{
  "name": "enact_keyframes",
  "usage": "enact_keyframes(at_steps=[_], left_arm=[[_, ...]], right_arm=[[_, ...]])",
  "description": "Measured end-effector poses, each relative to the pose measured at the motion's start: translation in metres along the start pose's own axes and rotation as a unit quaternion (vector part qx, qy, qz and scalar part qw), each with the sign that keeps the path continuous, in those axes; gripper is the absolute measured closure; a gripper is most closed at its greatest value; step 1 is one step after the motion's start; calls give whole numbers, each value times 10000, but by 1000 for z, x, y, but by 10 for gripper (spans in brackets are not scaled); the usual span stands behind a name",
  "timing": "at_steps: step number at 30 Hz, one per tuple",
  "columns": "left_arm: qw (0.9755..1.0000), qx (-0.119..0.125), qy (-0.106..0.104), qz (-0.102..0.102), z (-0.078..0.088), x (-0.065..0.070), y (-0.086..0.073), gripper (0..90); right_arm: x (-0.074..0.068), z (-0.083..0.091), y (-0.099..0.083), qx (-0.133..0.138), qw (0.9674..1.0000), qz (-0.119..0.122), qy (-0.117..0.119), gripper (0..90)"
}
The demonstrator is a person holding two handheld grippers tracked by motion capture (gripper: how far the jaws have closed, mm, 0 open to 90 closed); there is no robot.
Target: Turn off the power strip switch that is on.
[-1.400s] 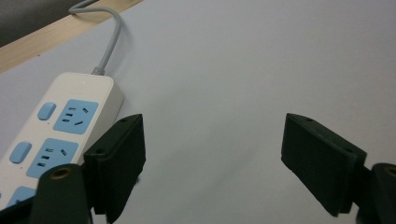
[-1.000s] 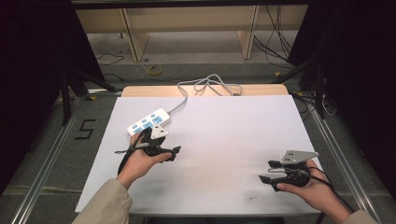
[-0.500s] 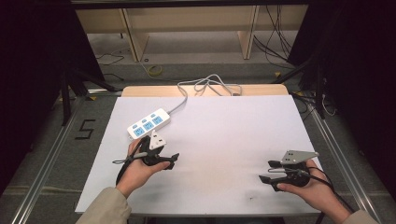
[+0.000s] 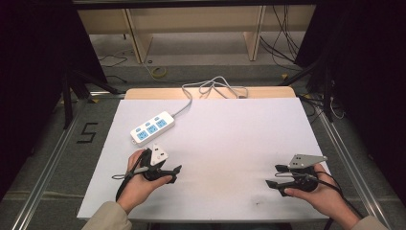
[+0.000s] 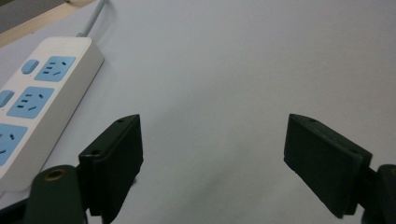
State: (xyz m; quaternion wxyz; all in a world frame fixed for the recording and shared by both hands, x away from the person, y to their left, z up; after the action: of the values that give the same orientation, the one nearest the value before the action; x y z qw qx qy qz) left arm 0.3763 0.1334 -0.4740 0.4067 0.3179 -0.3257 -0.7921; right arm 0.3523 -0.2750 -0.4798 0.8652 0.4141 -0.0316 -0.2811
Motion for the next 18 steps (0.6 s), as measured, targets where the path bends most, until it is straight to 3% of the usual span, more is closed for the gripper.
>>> enact_keyframes(at_steps=[10, 13, 18], left_arm=[[9998, 20, 146, 94, 13, -3, -15, 194], [9998, 19, 186, -25, 18, -3, -18, 194], [9998, 54, 196, 55, 23, -3, -21, 194]], right_arm=[[0, 0, 0, -3, 10000, -27, -9, 308], [0, 1, -1, -10, 10000, -23, -13, 307], [0, 2, -1, 10, 10000, -19, -24, 307]])
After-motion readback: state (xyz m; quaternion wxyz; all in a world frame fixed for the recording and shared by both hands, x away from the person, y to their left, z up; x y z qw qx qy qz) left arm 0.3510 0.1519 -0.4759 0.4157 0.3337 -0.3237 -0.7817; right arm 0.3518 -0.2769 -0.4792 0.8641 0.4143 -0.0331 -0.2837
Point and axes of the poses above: each handheld gripper's, and its own axes: z roughly backward along the jaws, y roughly out of its top, x roughly to its right, the point moved 4 cm from there along -z, roughly forward along the jaws, and after that the axes turned 11 degrees about y, right-handed, at the moved point
